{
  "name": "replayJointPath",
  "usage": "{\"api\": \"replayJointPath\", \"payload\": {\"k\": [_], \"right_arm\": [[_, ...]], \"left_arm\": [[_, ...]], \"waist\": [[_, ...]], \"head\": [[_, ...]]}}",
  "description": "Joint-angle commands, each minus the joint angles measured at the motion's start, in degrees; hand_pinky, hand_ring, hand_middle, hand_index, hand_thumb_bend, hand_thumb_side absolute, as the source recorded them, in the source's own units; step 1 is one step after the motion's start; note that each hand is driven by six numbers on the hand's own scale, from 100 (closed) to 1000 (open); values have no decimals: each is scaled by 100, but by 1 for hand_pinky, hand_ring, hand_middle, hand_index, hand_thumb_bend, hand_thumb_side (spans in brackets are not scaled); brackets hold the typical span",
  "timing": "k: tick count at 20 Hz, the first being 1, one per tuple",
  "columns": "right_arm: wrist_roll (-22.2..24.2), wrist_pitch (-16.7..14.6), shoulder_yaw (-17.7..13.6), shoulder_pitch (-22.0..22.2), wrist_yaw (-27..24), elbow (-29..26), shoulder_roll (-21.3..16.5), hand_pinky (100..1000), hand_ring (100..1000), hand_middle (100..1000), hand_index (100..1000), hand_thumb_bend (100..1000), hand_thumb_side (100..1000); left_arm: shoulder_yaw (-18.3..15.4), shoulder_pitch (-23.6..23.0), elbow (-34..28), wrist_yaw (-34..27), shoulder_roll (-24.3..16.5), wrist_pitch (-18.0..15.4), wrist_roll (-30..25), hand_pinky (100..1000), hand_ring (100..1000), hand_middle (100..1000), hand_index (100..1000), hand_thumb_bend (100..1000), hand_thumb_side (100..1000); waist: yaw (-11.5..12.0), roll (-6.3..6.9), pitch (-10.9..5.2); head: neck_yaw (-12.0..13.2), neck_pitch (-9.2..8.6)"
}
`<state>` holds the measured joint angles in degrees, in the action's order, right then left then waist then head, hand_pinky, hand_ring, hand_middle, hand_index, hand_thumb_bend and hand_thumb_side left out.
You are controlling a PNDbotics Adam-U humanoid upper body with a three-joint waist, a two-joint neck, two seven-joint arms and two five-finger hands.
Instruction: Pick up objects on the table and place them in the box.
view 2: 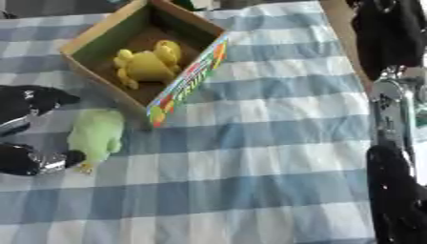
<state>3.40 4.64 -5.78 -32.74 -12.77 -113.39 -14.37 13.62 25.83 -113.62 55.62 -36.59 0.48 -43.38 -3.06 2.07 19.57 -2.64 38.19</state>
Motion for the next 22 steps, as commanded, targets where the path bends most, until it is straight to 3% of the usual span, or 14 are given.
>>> {"api": "replayJointPath", "payload": {"k": [1,8,15,22], "right_arm": [[12,9,-43,-44,22,-92,-118,840,803,484,826,100,488],[46,21,-50,-35,27,-93,-109,842,803,481,826,100,486],[77,30,-48,-24,19,-94,-95,843,802,479,826,100,486],[117,51,-41,-12,12,-99,-77,845,803,478,826,100,484]], "left_arm": [[1,62,-97,-49,56,96,-127,733,903,879,1000,506,1000],[30,14,-97,187,333,318,-318,744,912,891,1000,539,1000],[149,-45,-33,591,471,318,-629,755,922,899,1000,567,981],[238,16,264,1229,663,254,-581,759,929,900,1000,572,971]], "waist": [[0,-6,-84],[7,-13,-49],[7,-17,-40],[-4,-15,-23]], "head": [[16,-70],[25,-95],[48,-105],[72,-137]]}}
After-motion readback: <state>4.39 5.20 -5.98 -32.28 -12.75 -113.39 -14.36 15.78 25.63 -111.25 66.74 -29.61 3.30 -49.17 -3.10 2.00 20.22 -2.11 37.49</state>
